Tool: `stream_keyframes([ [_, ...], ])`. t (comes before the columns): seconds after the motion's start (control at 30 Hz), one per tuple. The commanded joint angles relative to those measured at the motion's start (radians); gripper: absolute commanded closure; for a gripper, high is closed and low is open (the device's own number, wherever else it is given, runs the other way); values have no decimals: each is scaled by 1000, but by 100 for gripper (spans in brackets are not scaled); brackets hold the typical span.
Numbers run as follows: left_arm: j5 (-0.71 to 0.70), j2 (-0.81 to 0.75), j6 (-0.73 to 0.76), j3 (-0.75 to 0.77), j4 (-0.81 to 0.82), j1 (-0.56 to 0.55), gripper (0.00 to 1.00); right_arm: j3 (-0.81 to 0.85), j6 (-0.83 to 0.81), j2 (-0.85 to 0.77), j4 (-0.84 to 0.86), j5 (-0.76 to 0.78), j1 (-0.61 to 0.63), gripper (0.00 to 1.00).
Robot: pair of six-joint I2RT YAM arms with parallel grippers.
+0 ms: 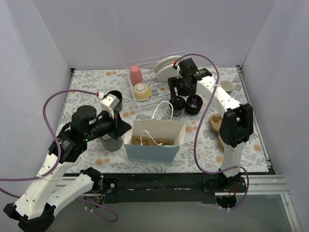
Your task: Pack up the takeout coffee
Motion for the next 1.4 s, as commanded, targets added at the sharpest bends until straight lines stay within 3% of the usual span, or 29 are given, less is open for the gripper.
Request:
stream_keyframes([
  [0.0,-18,-7,21,51,-34,4,100,51,-10,28,1,40,25,15],
  [0.47,-12,9,26,63,-41,4,100,113,-16,99,-84,142,56,13],
  [0.9,-36,32,41,80,-48,4,100,111,-7,88,-104,122,59,18],
  [1.37,-39,47,49,86,-50,4,100,93,5,71,-111,131,76,14],
])
